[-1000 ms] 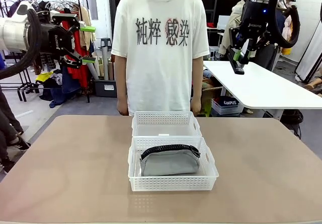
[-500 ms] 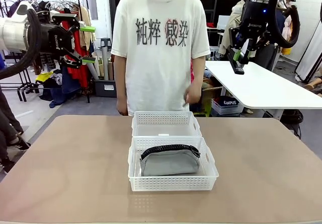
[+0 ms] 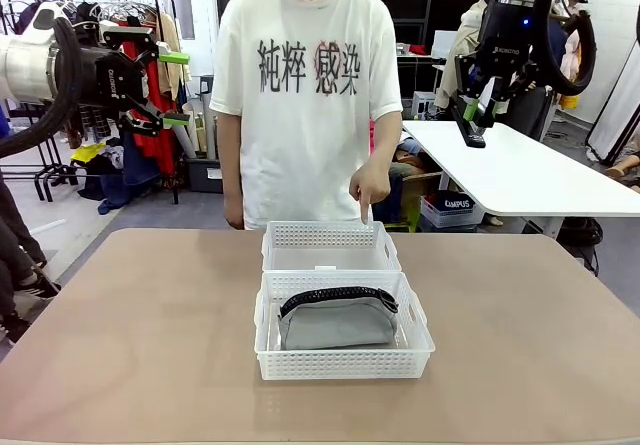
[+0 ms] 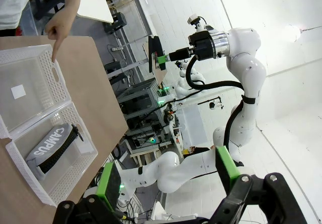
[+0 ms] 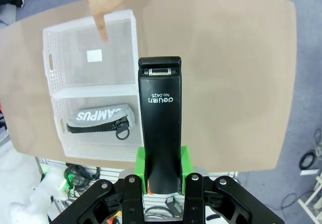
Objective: Distribute items into two baskets.
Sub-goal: Place the picked Stapler into the Organizing basket as instructed by the person.
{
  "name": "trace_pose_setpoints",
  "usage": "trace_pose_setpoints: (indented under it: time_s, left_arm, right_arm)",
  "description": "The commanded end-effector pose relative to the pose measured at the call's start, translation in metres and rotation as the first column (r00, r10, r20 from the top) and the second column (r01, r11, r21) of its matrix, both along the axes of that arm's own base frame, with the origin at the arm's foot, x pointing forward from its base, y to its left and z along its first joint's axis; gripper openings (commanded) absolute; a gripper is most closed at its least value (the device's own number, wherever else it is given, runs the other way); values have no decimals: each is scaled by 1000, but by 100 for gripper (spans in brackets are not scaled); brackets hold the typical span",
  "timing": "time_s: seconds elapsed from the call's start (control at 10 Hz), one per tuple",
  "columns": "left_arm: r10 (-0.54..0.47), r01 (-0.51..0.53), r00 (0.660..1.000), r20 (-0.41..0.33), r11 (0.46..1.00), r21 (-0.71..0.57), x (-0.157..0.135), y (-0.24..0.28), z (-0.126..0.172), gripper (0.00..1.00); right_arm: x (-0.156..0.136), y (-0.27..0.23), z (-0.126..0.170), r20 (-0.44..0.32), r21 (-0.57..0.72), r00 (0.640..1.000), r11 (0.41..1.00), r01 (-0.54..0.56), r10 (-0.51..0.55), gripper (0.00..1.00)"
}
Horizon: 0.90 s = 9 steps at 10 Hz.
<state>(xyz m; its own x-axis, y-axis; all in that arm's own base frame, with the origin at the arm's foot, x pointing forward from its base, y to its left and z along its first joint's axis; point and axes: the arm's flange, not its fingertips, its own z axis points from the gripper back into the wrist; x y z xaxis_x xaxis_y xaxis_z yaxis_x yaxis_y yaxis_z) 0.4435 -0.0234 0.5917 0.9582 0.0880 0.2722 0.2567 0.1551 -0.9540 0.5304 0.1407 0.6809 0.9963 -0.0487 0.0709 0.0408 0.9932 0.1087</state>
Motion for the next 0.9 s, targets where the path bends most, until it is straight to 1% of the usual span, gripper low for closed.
trace_pose_setpoints:
  time_s: [0.0, 0.8]
  left_arm:
    - [-6, 6, 1000, 1, 1000, -15, -2, 1, 2, 100]
    - [-6, 6, 1000, 1, 1000, -15, -2, 1, 2, 100]
  right_arm:
    - [-2, -1, 3, 4, 5, 1000, 1000, 1, -1, 0]
    - [-2, -1, 3, 4, 5, 1000, 1000, 1, -1, 0]
